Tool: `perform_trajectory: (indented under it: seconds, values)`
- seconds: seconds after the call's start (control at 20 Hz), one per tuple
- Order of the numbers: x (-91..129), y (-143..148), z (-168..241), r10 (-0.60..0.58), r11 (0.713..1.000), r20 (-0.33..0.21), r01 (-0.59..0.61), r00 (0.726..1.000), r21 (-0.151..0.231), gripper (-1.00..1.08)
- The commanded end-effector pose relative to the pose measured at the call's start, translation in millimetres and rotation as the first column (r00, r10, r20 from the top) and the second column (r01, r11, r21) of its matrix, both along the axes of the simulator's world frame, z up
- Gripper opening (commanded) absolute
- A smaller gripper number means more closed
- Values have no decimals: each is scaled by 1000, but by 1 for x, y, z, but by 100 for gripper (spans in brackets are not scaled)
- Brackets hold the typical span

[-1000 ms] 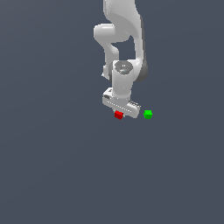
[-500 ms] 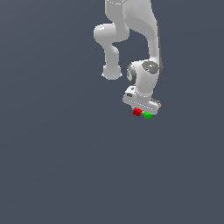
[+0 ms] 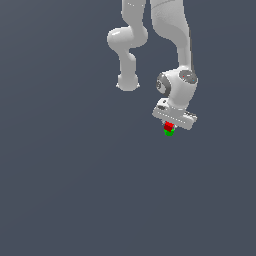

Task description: Stack the red cube on top of the green cube.

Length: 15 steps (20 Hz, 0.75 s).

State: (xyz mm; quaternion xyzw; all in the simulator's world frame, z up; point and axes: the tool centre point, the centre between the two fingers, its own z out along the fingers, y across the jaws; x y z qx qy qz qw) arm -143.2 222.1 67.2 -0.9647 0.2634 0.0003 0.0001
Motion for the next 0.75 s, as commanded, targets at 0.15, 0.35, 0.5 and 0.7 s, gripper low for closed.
perform_trajectory:
  seconds: [0.15,0.35,0.5,0.7]
  values:
    - [-1,12,-2,-2,1000,1,2,1000,0,-100]
    - [-1,12,-2,-2,1000,1,2,1000,0,100]
    - [-1,12,-2,-2,1000,1,2,1000,0,100]
    - [-1,12,-2,-2,1000,1,2,1000,0,100]
